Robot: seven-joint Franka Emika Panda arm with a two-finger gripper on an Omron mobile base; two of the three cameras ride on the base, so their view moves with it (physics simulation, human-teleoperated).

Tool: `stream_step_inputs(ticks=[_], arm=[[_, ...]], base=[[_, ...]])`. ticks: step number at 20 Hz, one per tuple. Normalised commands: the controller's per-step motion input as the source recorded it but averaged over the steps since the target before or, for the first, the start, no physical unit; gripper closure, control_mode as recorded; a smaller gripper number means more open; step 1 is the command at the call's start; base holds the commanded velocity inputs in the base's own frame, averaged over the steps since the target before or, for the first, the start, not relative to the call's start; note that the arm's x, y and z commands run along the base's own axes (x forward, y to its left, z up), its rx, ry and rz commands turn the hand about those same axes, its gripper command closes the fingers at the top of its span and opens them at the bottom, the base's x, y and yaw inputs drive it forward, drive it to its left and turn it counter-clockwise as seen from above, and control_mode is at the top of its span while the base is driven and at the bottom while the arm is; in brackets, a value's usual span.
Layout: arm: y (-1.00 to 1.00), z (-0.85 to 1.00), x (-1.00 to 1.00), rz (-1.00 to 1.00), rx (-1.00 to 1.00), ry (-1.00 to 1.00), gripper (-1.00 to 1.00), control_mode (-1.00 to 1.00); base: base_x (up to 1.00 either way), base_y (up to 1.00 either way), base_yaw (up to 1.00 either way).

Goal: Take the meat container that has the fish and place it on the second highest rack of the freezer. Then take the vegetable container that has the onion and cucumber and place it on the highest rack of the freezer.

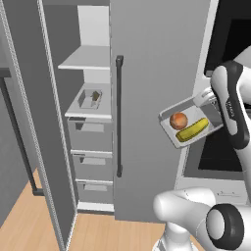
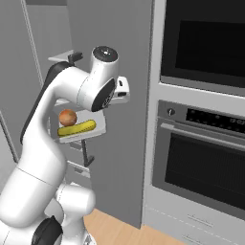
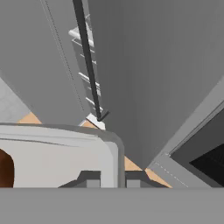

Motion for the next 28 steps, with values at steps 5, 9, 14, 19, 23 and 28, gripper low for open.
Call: stream_step_inputs(ticks=[5, 9, 14, 19, 23, 28], arm=[[0.0, 0.0, 0.0, 0.0, 0.0, 0.0, 1.0, 1.0], [0.0, 0.0, 0.0, 0.0, 0.0, 0.0, 1.0, 1.0], [0.0, 0.0, 0.0, 0.0, 0.0, 0.0, 1.0, 1.0], [0.0, 0.0, 0.0, 0.0, 0.0, 0.0, 1.0, 1.0], [0.0, 0.0, 0.0, 0.0, 0.0, 0.0, 1.0, 1.0], [0.0, 0.0, 0.0, 0.0, 0.0, 0.0, 1.0, 1.0]], base=[[0.25, 0.9, -0.19], [0.17, 0.67, -0.17], [0.19, 0.51, -0.13], [0.56, 0.39, -0.17], [0.38, 0.24, -0.18], [0.06, 0.16, -0.17]])
